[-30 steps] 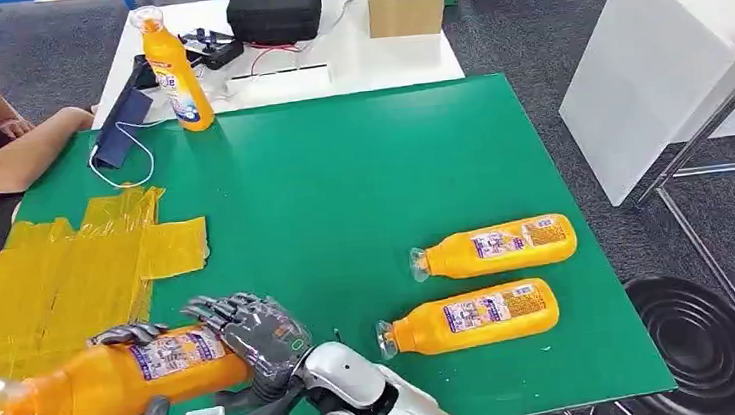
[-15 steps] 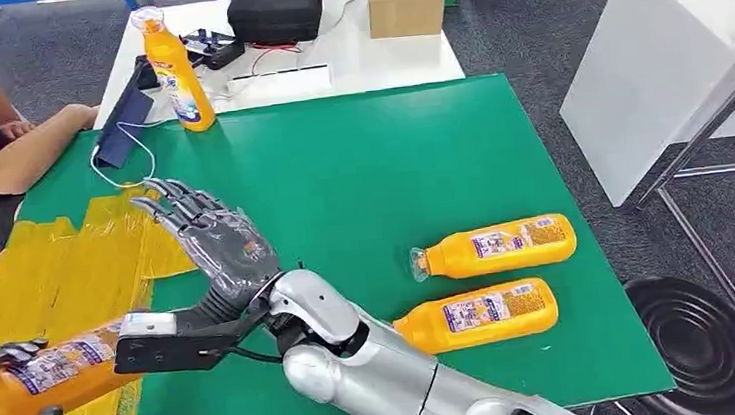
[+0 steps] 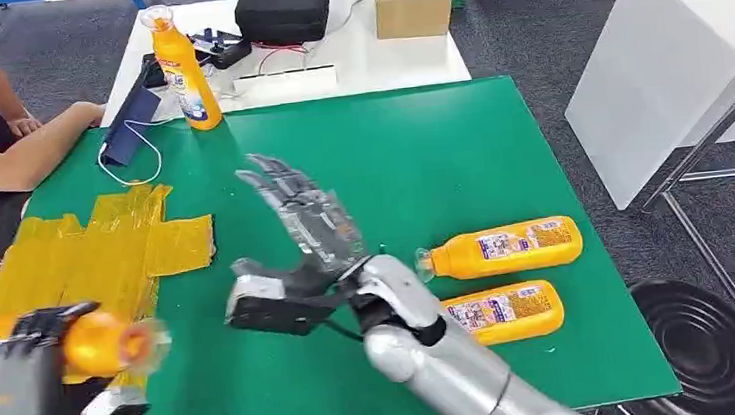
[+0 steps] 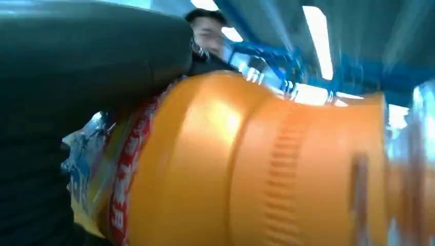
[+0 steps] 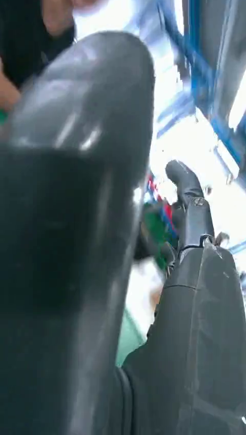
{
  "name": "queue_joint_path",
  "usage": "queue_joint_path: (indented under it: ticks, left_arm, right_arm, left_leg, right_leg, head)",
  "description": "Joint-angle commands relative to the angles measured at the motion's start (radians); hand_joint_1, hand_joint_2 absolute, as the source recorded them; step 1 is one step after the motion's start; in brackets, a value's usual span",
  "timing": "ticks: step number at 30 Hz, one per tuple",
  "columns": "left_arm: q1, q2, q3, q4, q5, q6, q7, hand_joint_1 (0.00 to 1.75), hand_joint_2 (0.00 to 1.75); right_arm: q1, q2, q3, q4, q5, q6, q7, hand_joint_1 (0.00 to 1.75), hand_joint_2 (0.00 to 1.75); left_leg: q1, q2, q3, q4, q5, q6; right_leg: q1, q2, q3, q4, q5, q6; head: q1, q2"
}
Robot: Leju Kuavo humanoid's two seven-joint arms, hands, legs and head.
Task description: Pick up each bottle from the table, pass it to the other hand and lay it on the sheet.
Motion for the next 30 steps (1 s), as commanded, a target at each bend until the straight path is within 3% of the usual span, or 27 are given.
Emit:
queue_joint_path:
  ticks: [1,3,6,7,11,19,23,28,29,30]
  left_arm:
    - [-0.156,0.188,-0.425,0.415,-0.287,0.189,0.447,1.75,1.75]
    - [-0.145,0.192,-0.405,0.446,-0.287,0.193,0.438,1.75,1.75]
    - [-0.149,0.263,-0.441,0.461,-0.287,0.144,0.498,1.75,1.75]
    - [-0.157,0.288,-0.489,0.477,-0.287,0.095,0.547,1.75,1.75]
    - [-0.177,0.266,-0.463,0.552,-0.287,0.006,0.539,1.75,1.75]
    - [-0.190,0.235,-0.397,0.605,-0.287,-0.023,0.501,1.75,1.75]
    - [-0.196,0.228,-0.335,0.639,-0.287,-0.038,0.472,1.75,1.75]
    - [-0.188,0.217,-0.241,0.657,-0.287,-0.061,0.451,1.75,1.75]
    - [-0.184,0.217,-0.221,0.658,-0.287,-0.071,0.442,0.54,1.75]
    - [-0.179,0.213,-0.203,0.654,-0.280,-0.068,0.429,0.00,1.75]
  right_arm:
    - [0.190,-0.200,-0.162,-0.187,0.033,0.036,-0.085,0.00,0.00]
    - [0.164,-0.183,-0.146,-0.173,0.034,0.044,-0.071,0.00,0.00]
    - [0.157,-0.179,-0.135,-0.170,0.034,0.045,-0.059,0.00,0.00]
    - [0.153,-0.182,-0.130,-0.167,0.032,0.046,-0.056,0.00,0.00]
    - [0.144,-0.180,-0.126,-0.153,0.026,0.053,-0.051,0.00,0.00]
    - [0.146,-0.191,-0.116,-0.154,0.030,0.057,-0.050,0.00,0.00]
    - [0.168,-0.223,-0.104,-0.181,0.046,0.062,-0.052,0.00,0.00]
    - [0.242,-0.338,-0.095,-0.248,0.093,0.078,-0.072,0.00,0.00]
    - [0.272,-0.368,-0.104,-0.271,0.116,0.073,-0.077,0.00,1.75]
    - [0.295,-0.386,-0.113,-0.287,0.129,0.068,-0.080,0.00,1.75]
  left_leg:
    - [0.001,-0.014,0.006,-0.004,0.002,0.000]
    - [-0.001,-0.003,0.005,-0.002,-0.001,0.000]
    - [-0.001,0.009,0.003,-0.001,-0.001,0.000]
    - [0.001,0.009,0.005,-0.001,-0.002,0.000]
    - [0.002,0.007,0.003,-0.002,-0.001,0.001]
    - [0.004,0.008,0.003,-0.001,-0.001,0.001]
    - [0.003,0.007,0.005,-0.001,-0.001,0.000]
    - [0.004,0.007,0.007,-0.002,-0.001,0.001]
    - [0.003,0.007,0.008,-0.002,-0.001,0.001]
    - [0.003,0.006,0.009,-0.002,-0.001,0.001]
  right_leg:
    - [0.001,-0.013,0.011,-0.007,-0.001,0.002]
    - [-0.002,-0.002,0.008,-0.003,0.000,0.002]
    - [-0.002,0.007,0.004,-0.002,0.001,0.001]
    - [-0.001,0.008,0.005,-0.002,0.000,0.001]
    - [0.000,0.006,0.002,-0.003,0.001,0.002]
    - [0.001,0.008,0.005,-0.002,0.001,0.002]
    - [0.001,0.007,0.007,-0.003,0.001,0.002]
    - [0.001,0.008,0.010,-0.003,0.002,0.002]
    - [0.000,0.007,0.011,-0.004,0.001,0.002]
    - [0.000,0.006,0.012,-0.003,0.001,0.002]
  head:
    - [0.000,0.000]
    - [0.000,0.000]
    - [-0.001,0.000]
    - [-0.001,0.000]
    - [-0.001,0.000]
    - [0.000,0.000]
    - [-0.001,0.000]
    - [-0.001,0.000]
    - [-0.001,0.000]
    - [-0.001,0.000]
